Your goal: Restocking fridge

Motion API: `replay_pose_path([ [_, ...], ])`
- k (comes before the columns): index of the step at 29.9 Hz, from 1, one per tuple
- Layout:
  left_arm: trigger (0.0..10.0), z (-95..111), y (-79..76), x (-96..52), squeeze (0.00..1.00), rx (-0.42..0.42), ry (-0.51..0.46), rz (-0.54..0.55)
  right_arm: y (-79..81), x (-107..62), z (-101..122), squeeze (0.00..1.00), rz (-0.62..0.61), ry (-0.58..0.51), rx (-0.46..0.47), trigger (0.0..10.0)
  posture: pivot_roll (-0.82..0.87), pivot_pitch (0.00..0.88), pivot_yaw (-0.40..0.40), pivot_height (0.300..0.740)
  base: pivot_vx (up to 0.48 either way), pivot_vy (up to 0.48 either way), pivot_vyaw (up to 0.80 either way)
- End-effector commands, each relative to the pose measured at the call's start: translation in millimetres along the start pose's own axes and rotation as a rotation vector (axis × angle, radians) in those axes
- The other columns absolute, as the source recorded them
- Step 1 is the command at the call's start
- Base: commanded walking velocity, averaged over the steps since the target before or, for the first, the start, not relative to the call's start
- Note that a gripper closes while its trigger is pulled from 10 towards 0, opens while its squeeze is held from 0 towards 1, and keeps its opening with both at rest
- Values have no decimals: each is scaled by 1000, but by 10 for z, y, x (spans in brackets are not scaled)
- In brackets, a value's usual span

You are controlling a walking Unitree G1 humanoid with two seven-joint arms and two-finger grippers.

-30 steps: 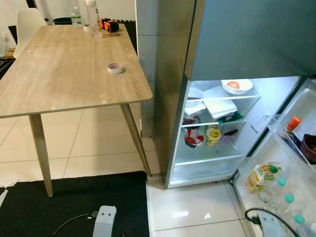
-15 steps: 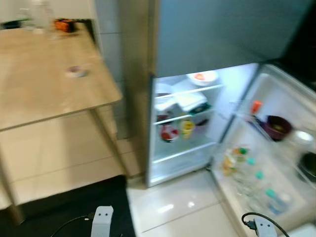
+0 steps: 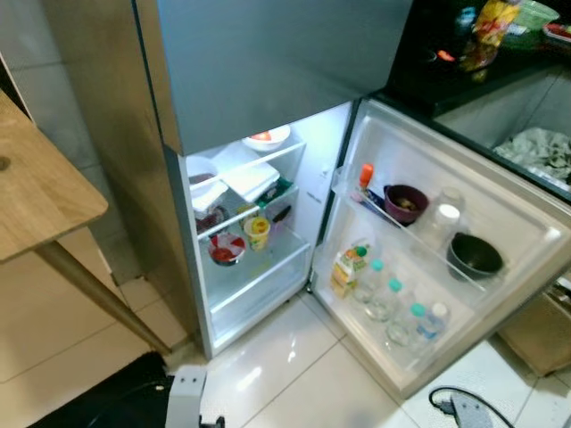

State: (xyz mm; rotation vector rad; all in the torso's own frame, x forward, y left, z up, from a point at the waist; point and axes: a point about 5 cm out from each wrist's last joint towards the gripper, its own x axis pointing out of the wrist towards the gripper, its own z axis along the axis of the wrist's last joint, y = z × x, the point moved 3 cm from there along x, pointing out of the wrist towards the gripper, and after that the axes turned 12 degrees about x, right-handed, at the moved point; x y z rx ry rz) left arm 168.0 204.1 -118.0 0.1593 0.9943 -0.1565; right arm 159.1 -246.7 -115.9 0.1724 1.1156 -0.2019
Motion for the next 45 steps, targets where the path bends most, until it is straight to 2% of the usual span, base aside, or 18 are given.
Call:
replay_pose_path([
  [1, 10000, -71, -53, -5, 0, -22, 25, -22, -5, -1, 16, 0, -4, -14, 21, 10000, -1, 0, -59, 740, 0, -458, 0],
  [13, 10000, -58, -70, -1, 0, -41, 18, -25, 64, 7, 152, 0, 40, -48, 5, 10000, 6, 0, -67, 740, 0, -472, 0],
  [16, 10000, -60, -65, -2, 0, -47, 17, -22, 185, 0, 343, 0, 142, -111, 15, 10000, 7, 0, -64, 740, 0, -396, 0],
  [17, 10000, -60, -65, -2, 0, -47, 17, -22, 185, 0, 343, 0, 142, -111, 15, 10000, 7, 0, -64, 740, 0, -289, 0],
  [20, 10000, -73, -56, -5, 0, -44, 24, -18, 433, -42, 520, 0, 363, -137, 17, 10000, -3, 0, -56, 740, 0, 0, 0],
  [21, 10000, -73, -56, -5, 0, -44, 24, -18, 433, -42, 520, 0, 363, -137, 17, 10000, -3, 0, -56, 740, 0, 0, 0],
  [24, 10000, -82, -46, -8, 0, -43, 26, -16, 603, -131, 681, 0, 572, -144, 2, 10000, -6, 0, -55, 740, 0, 0, 0],
  [26, 10000, -82, -46, -8, 0, -43, 26, -16, 603, -131, 681, 0, 572, -144, 2, 10000, -6, 0, -55, 740, 0, 0, 0],
  [27, 10000, -84, -46, -9, 0, -42, 27, -17, 643, -163, 729, 0, 628, -148, -10, 10000, -6, 0, -55, 740, 0, 0, 0],
  [29, 10000, -91, -39, -13, 0, -42, 26, -18, 789, -296, 885, 0, 823, -153, -73, 10000, -11, 0, -51, 740, 0, 0, 0],
  [30, 10000, -91, -39, -13, 0, -42, 26, -18, 789, -296, 885, 0, 823, -153, -73, 10000, -11, 0, -51, 740, 0, 0, 0],
  [33, 10000, -100, -30, -17, 0, -43, 27, -18, 1001, -567, 1127, 0, 1123, -179, -120, 10000, -17, 0, -46, 740, 0, 0, 0],
  [35, 10000, -103, -28, -18, 0, -43, 28, -18, 1059, -682, 1231, 0, 1221, -210, -131, 10000, -17, 0, -45, 740, 0, 0, 0],
  [39, 10000, -104, -27, -19, 0, -43, 29, -18, 1075, -720, 1286, 0, 1243, -235, -141, 10000, -18, 0, -44, 740, 0, 0, 0],
  [41, 10000, -106, -19, -21, 0, -40, 30, -17, 1092, -757, 1577, 0, 1158, -404, -160, 10000, -20, 0, -42, 740, 0, 0, 0],
  [42, 10000, -106, -19, -21, 0, -40, 30, -17, 1092, -757, 1577, 0, 1158, -404, -160, 10000, -20, 0, -42, 740, 0, 0, 0],
  [44, 10000, -108, -16, -22, 0, -39, 31, -17, 1034, -751, 1784, 0, 1054, -508, -126, 10000, -23, 0, -37, 740, 0, 0, 0],
  [45, 10000, -109, -16, -22, 0, -38, 31, -18, 984, -718, 1811, 0, 990, -518, -145, 10000, -23, 0, -37, 740, 0, 0, 0],
])
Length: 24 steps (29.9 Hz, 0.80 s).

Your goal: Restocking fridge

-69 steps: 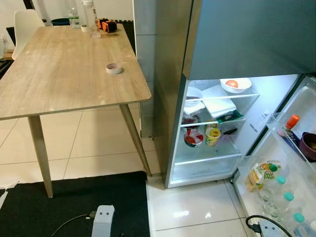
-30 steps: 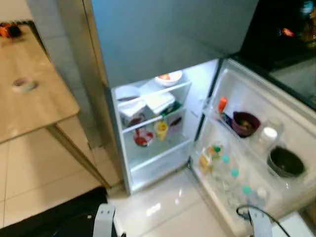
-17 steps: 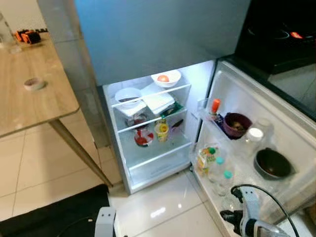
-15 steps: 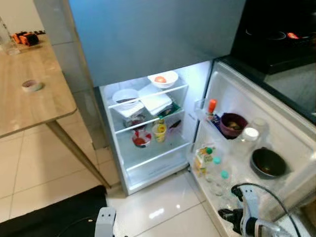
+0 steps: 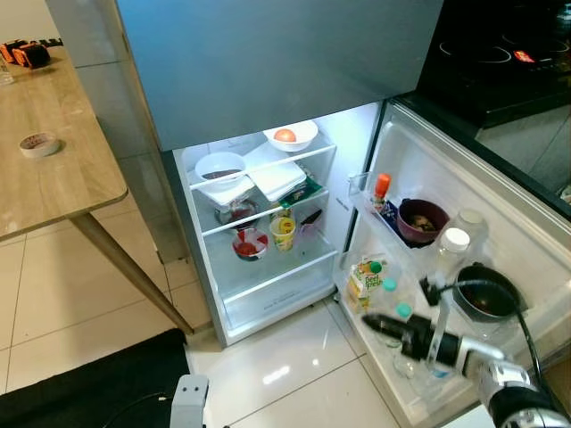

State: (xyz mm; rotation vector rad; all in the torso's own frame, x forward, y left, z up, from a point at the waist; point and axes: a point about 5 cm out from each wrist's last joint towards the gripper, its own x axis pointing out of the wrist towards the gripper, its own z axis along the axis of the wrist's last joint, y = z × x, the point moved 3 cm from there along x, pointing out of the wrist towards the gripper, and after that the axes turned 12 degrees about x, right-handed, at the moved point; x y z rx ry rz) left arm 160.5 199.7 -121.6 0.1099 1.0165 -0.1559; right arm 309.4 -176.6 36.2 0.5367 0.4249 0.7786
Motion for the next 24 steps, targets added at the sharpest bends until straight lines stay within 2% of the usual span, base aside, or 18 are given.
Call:
replay_pose_path([
  [1, 10000, -37, 46, -16, 0, 5, 14, 5, -150, -96, -3, 0, -133, 6, -48, 10000, -22, 0, -35, 740, 0, 0, 0],
  [6, 10000, -44, 47, -18, 0, 17, 16, 3, -259, -153, 44, 0, -259, 41, -143, 10000, -22, 0, -35, 740, 0, 0, 0],
  [10, 10000, -45, 46, -18, 0, 20, 17, 2, -280, -164, 95, 0, -289, 36, -172, 10000, -22, 0, -35, 740, 0, 0, 0],
  [14, 10000, -51, 33, -18, 0, 20, 16, -2, -429, -258, 102, 0, -447, 119, -256, 10000, -23, 0, -40, 740, 0, 0, 0],
  [18, 10000, -52, 24, -17, 0, 16, 15, -5, -556, -377, 213, 0, -588, 88, -310, 10000, -25, 0, -43, 740, 0, 0, 0],
  [19, 10000, -52, 24, -17, 0, 16, 15, -5, -556, -377, 213, 0, -588, 88, -310, 10000, -25, 0, -43, 740, 0, 0, 0],
  [21, 10000, -56, 18, -17, 0, 16, 15, -6, -637, -484, 304, 0, -686, 62, -337, 10000, -27, 0, -43, 740, 0, 0, 0],
  [24, 10000, -58, 12, -16, 0, 20, 16, -8, -689, -574, 380, 0, -752, 24, -335, 10000, -28, 0, -43, 740, 0, 0, 0],
])
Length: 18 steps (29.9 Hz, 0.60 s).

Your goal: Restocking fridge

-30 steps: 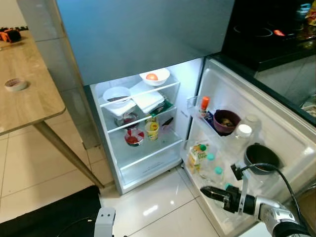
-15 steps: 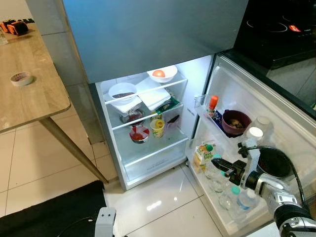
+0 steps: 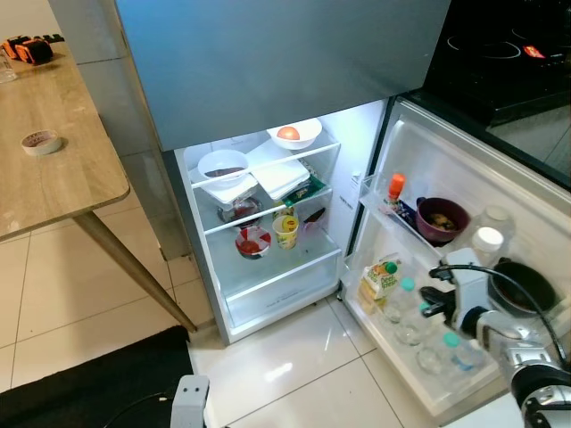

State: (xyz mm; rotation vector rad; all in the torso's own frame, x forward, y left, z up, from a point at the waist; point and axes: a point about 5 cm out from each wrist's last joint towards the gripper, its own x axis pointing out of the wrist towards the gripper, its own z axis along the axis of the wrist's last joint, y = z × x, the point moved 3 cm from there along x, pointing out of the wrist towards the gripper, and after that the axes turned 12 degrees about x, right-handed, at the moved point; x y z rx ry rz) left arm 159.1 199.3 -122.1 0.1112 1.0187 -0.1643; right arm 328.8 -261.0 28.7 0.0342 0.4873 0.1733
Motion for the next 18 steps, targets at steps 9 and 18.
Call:
replay_pose_path([
  [9, 10000, -32, 15, -11, 0, 32, 12, -6, -192, -68, 47, 0, -107, -97, 168, 10000, -34, 0, -44, 740, 0, 0, 0],
  [18, 10000, -80, 102, -41, 0, 26, 21, 9, -3, -136, -606, 0, -93, 79, 264, 10000, -32, 0, -47, 740, 0, 0, 0],
])
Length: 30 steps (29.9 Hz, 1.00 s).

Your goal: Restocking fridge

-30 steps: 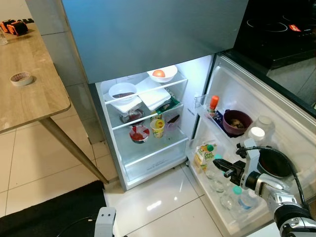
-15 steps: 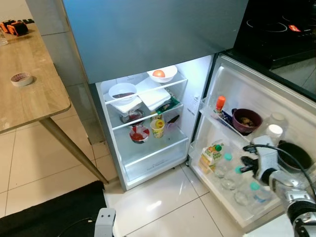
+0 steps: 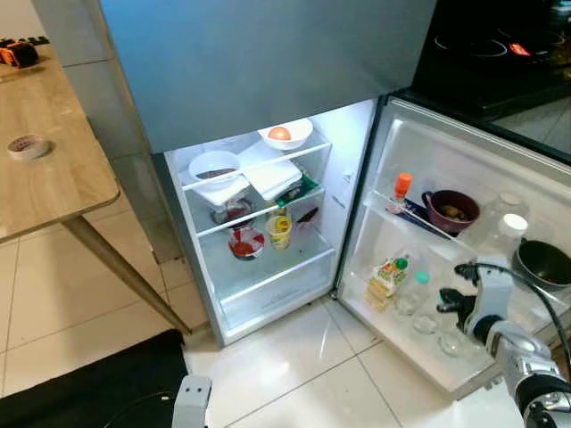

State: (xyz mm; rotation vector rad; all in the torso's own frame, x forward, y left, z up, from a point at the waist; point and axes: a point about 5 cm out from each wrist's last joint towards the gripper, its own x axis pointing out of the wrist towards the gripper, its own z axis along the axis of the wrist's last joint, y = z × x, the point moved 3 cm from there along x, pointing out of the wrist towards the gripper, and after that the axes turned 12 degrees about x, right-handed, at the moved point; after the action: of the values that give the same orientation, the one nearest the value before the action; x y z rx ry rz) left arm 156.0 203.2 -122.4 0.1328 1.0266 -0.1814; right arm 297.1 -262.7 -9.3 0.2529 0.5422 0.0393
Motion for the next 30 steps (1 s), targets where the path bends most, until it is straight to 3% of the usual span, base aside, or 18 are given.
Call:
replay_pose_path([
  [1, 10000, -63, 94, -35, 0, -3, 14, 19, -89, -112, -453, 0, -78, 138, 49, 10000, -32, 0, -47, 740, 0, 0, 0],
  [2, 10000, -70, 104, -38, 0, -2, 16, 21, -111, -164, -615, 0, -105, 184, 67, 10000, -29, 0, -48, 740, 0, 0, 0],
  [3, 10000, -70, 104, -38, 0, -2, 16, 21, -111, -164, -615, 0, -105, 184, 67, 10000, -29, 0, -48, 740, 0, 0, 0],
  [4, 10000, -75, 117, -42, 0, 2, 18, 24, -128, -248, -835, 0, -134, 236, 111, 10000, -29, 0, -48, 740, 0, 0, -425],
  [14, 10000, -73, 133, -45, 0, 23, 21, 29, -154, -506, -1348, 0, -221, 329, 262, 10000, -29, 0, -40, 740, 0, 0, -675],
  [20, 10000, -56, 114, -34, 0, 35, 24, 25, -160, -579, -1472, 0, -247, 365, 273, 10000, -33, 0, -33, 740, 0, 0, -788],
  [30, 10000, -43, 108, -27, 0, 47, 30, 24, -129, -545, -1444, 0, -234, 352, 275, 10000, -29, 0, -31, 740, 0, 0, -784],
])
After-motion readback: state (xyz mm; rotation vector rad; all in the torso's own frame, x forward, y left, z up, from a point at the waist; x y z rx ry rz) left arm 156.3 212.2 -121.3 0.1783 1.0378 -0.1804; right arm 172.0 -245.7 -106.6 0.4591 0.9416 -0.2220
